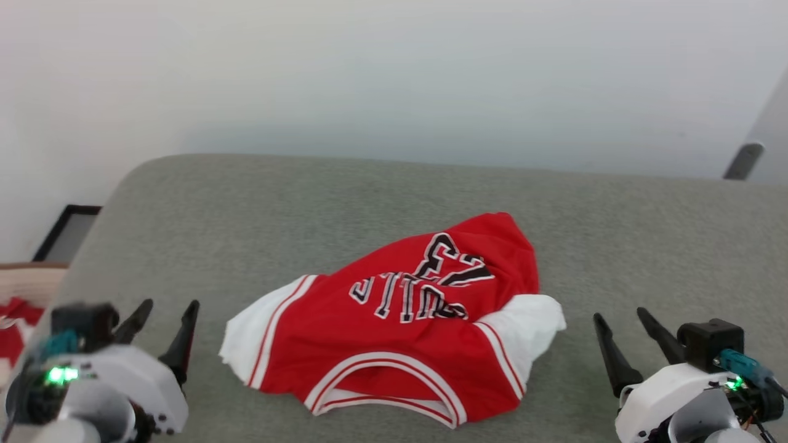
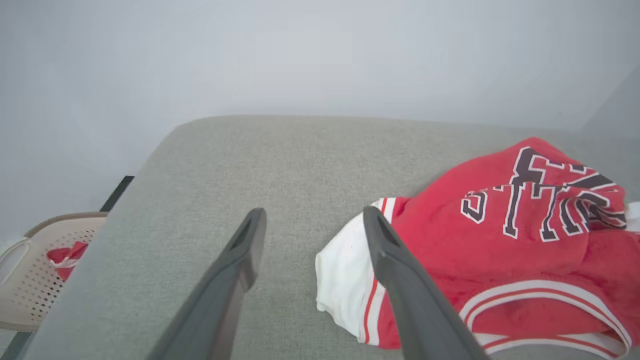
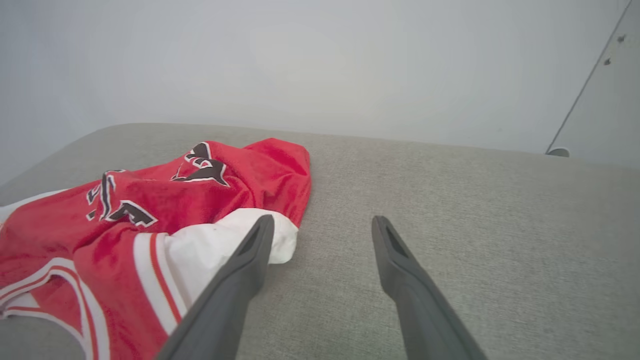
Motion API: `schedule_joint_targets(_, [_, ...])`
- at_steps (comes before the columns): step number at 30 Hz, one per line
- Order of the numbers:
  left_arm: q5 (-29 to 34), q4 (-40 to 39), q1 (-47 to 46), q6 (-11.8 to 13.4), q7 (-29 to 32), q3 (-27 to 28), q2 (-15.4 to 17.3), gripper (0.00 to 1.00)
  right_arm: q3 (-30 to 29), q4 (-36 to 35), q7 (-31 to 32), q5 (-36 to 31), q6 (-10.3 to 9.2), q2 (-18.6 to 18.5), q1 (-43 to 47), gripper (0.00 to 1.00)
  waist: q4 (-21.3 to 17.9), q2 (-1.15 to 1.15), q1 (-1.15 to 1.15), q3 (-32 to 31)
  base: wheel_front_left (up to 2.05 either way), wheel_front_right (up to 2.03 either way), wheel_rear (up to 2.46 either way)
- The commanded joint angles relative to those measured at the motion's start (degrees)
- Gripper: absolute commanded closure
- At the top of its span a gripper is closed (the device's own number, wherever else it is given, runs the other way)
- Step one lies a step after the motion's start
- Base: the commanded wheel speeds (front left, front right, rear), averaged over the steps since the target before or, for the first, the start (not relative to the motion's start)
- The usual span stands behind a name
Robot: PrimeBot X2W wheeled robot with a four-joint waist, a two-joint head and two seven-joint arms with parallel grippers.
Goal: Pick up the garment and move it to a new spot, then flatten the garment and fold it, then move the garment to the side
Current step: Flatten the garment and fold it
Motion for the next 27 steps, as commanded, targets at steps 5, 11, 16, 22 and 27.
schedule_joint_targets(5, [1.9,-1.6,5.7,1.5,-10.3,1.7,-2.1,0.00,1.7,1.4,5.4,2.8,-0.03,-0.8,-1.8,0.00,4.2,0.00,0.00,-1.0,0.00,0.00,0.00])
schedule_joint_targets(11, [3.4,-2.1,9.2,2.8,-18.0,3.8,-5.5,0.00,1.5,3.5,12.6,4.8,-0.04,-1.1,-4.2,0.00,7.4,0.00,0.00,0.1,0.00,0.00,0.00])
schedule_joint_targets(16, [5.1,-2.4,10.7,2.6,-19.0,6.3,-9.3,0.00,0.5,5.1,17.8,5.2,-0.04,-1.0,-6.2,0.00,9.8,0.00,0.00,1.8,0.00,0.00,0.00])
schedule_joint_targets(22, [8.7,-3.5,11.5,0.9,-19.1,10.5,-14.2,0.00,-0.7,7.3,22.0,4.4,-0.03,-0.7,-7.9,0.00,12.1,0.00,0.00,3.6,0.00,0.00,0.00])
schedule_joint_targets(27, [11.5,-3.1,11.6,-1.8,-19.1,14.4,-18.5,0.00,-1.2,10.5,25.2,3.4,-0.03,-0.4,-9.4,0.00,13.7,0.00,0.00,4.8,0.00,0.00,0.00])
